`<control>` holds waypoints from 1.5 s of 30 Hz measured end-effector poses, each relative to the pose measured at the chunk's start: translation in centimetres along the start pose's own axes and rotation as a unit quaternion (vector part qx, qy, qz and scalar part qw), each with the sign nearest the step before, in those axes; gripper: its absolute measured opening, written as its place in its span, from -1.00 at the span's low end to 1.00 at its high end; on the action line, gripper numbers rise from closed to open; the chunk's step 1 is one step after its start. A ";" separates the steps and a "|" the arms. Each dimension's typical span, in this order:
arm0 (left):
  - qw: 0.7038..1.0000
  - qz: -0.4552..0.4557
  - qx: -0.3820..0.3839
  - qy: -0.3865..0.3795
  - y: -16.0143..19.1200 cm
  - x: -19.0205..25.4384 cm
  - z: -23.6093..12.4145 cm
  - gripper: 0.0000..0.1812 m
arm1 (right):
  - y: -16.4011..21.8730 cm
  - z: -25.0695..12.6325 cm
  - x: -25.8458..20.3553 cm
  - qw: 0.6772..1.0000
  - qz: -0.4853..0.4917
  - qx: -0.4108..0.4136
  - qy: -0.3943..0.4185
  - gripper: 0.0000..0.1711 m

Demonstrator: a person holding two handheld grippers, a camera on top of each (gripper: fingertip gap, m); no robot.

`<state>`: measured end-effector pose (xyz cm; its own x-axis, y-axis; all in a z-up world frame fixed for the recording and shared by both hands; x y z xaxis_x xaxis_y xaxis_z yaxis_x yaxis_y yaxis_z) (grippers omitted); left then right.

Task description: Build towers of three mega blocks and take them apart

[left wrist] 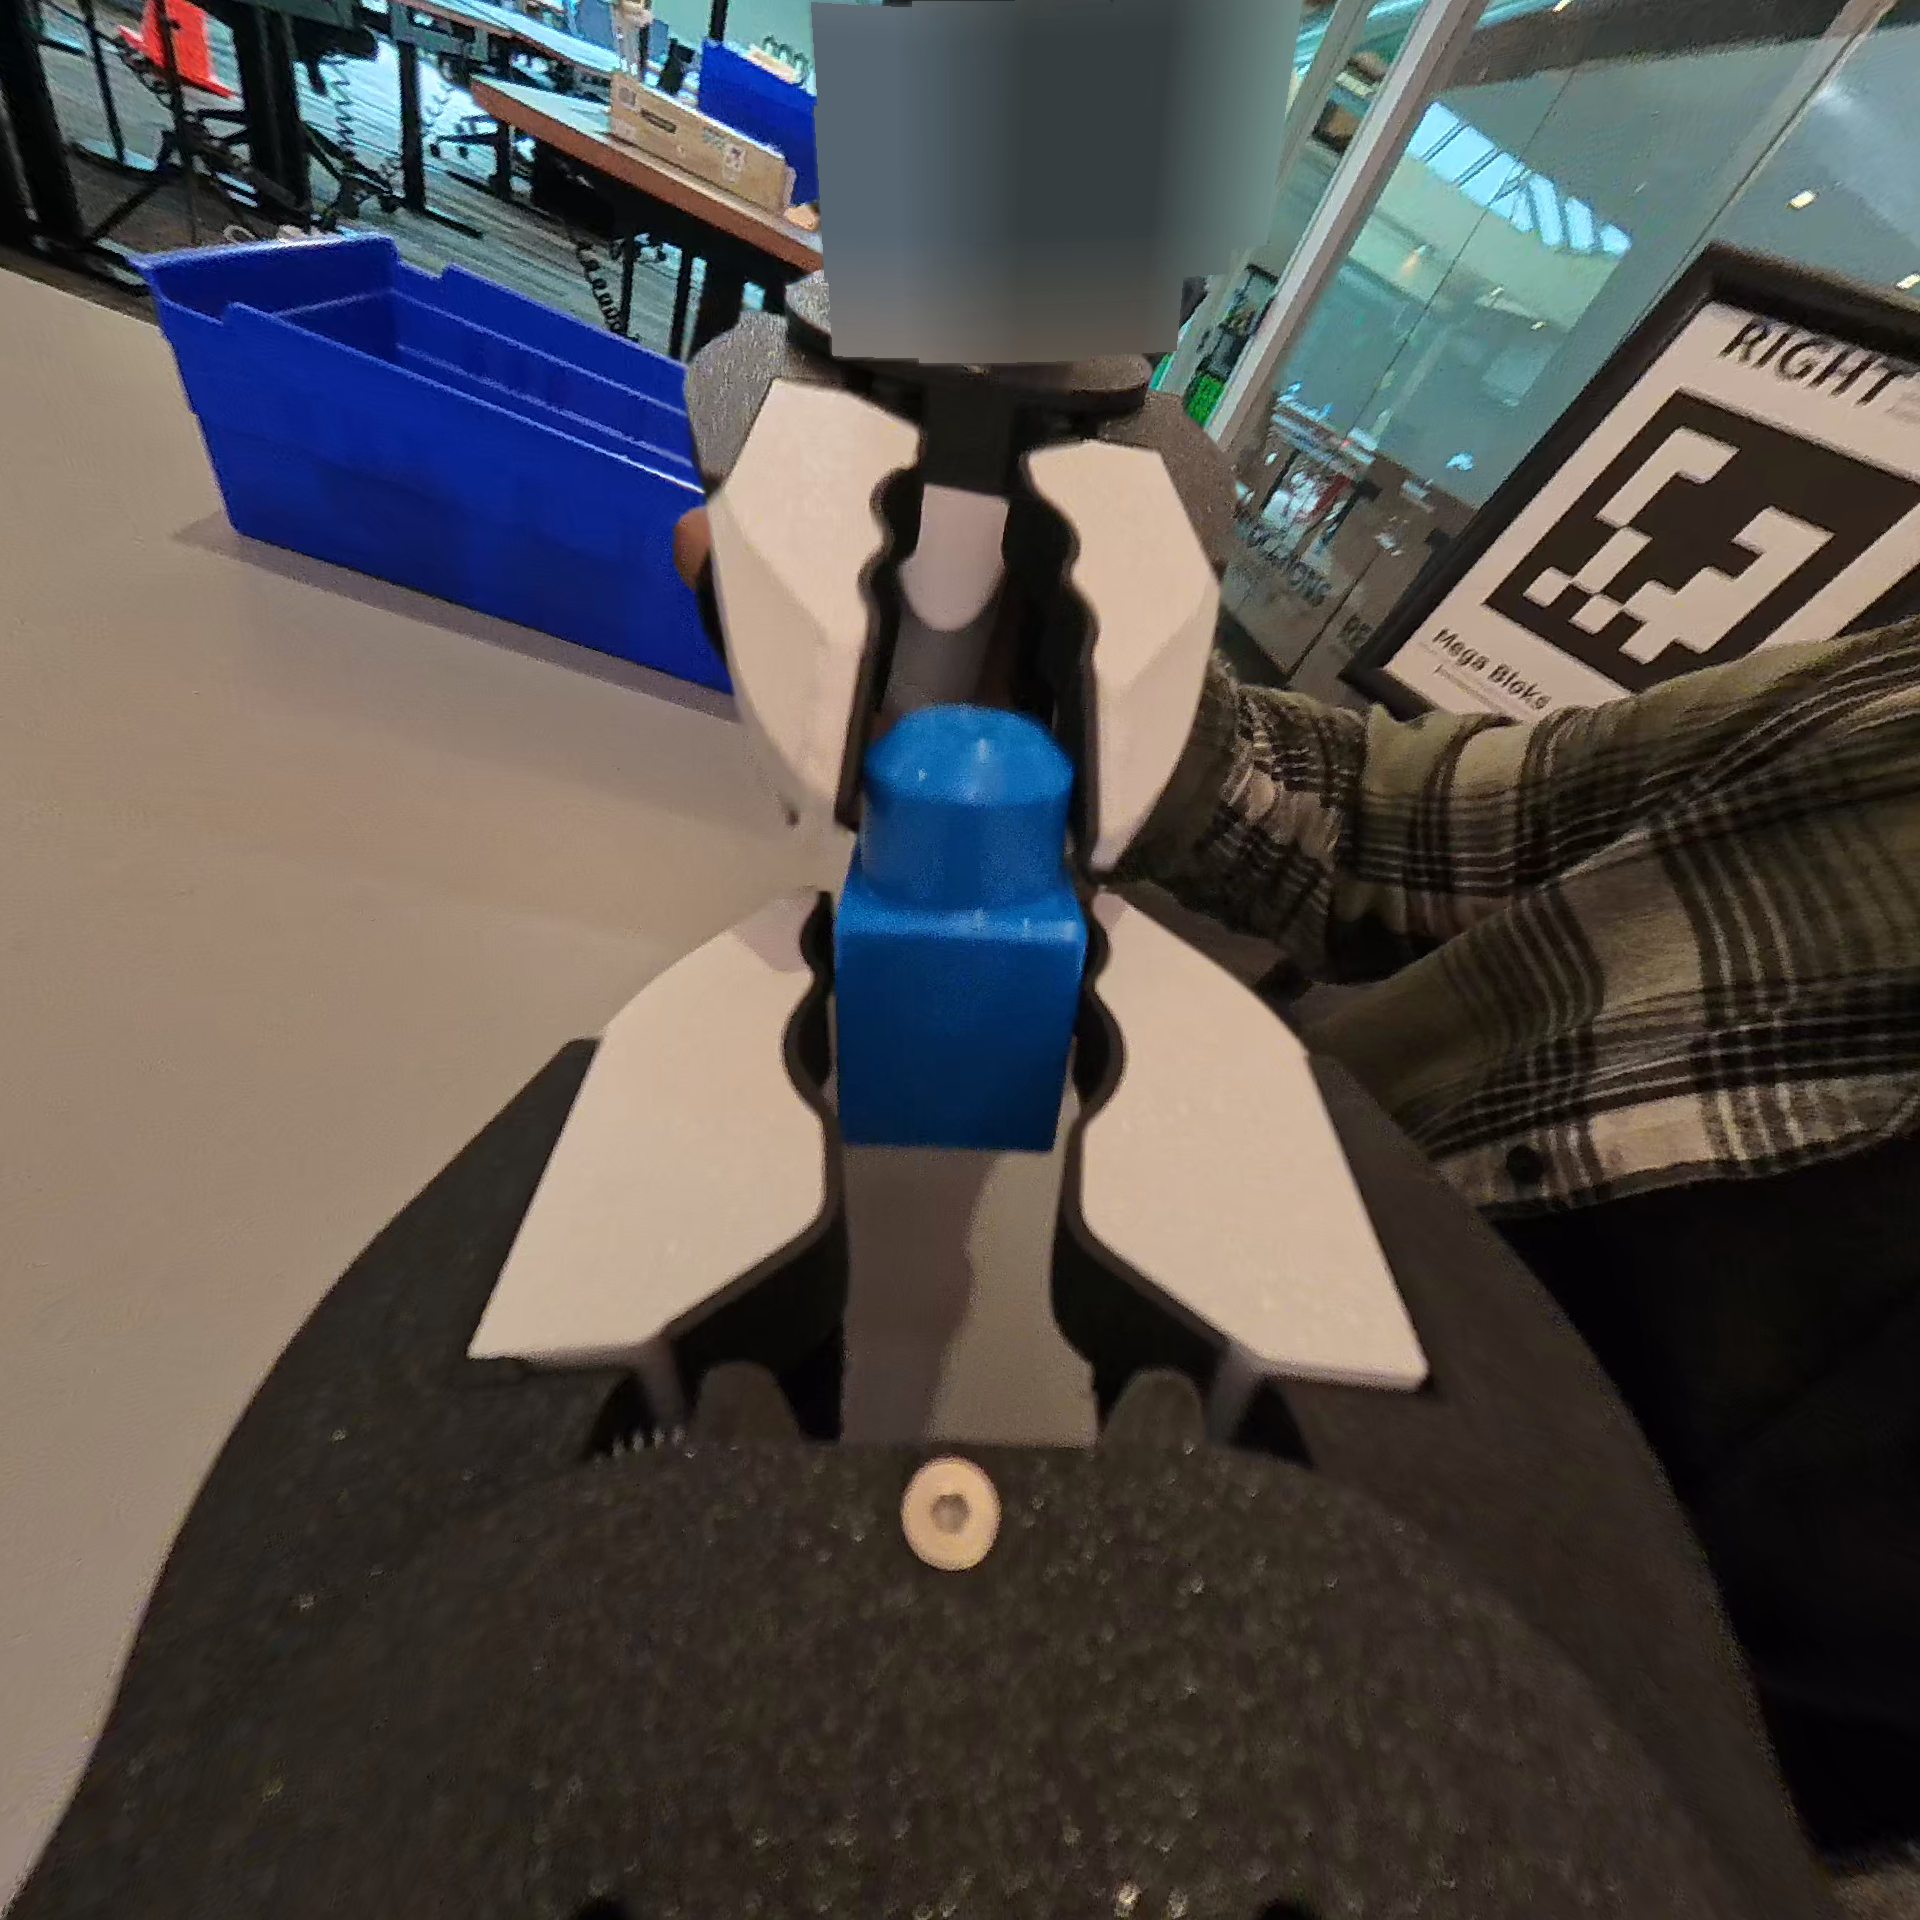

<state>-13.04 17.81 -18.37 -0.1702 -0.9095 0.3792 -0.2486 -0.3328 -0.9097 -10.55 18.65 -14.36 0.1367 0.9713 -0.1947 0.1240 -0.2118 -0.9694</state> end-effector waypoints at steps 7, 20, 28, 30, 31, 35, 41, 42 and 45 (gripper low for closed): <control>1.000 -0.026 -0.005 -0.002 1.8 -0.2 0.0 -0.17 | -2.2 -17.8 7.2 0.947 -0.013 0.006 0.321 -0.67; 1.000 -0.020 -0.004 -0.023 1.8 0.1 -1.0 -0.10 | 11.8 -44.1 12.4 0.727 0.176 -0.156 0.645 -0.39; 0.994 0.003 0.011 -0.106 0.0 -0.3 -5.3 -0.13 | 4.6 -32.7 9.9 0.826 0.083 -0.050 0.555 -0.26; 0.986 0.022 0.023 -0.161 -1.4 -0.5 -8.3 -0.15 | 3.3 -28.4 8.8 0.853 0.059 -0.037 0.517 -0.27; 0.981 0.032 0.030 -0.191 -2.2 -0.6 -10.2 -0.16 | 2.8 -26.2 8.3 0.865 0.051 -0.032 0.498 -0.27; 0.935 0.059 0.050 -0.346 -4.9 -1.2 -20.1 -0.18 | 1.7 -19.2 6.9 0.904 0.027 -0.003 0.427 -0.21; 0.815 0.055 0.032 -0.576 -4.4 -4.9 -37.9 -0.17 | 1.3 -13.1 5.4 0.942 0.015 0.062 0.328 -0.25; 0.796 0.044 0.022 -0.603 -3.7 -5.9 -40.5 -0.16 | 1.5 -12.7 5.2 0.945 0.018 0.072 0.318 -0.26; 0.764 -0.017 0.003 -0.645 -0.9 -9.2 -45.8 -0.14 | 2.1 -11.6 4.9 0.951 0.031 0.094 0.292 -0.29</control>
<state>-54.89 37.83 -13.29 0.9185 -0.3879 -0.0762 -0.2268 -0.3592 -0.9053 1.82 21.68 -15.60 0.6669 0.7208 -0.1890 -0.0720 -0.1902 -0.9791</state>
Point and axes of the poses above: each gripper's, where its closed fingertips meet, z out along the fingers, y out of its underside, x = y × z across the jaws, the point moved 3 cm from there along -z, back along the fingers, and after that the axes turned 1 degree about -x, right-handed, at the moved point
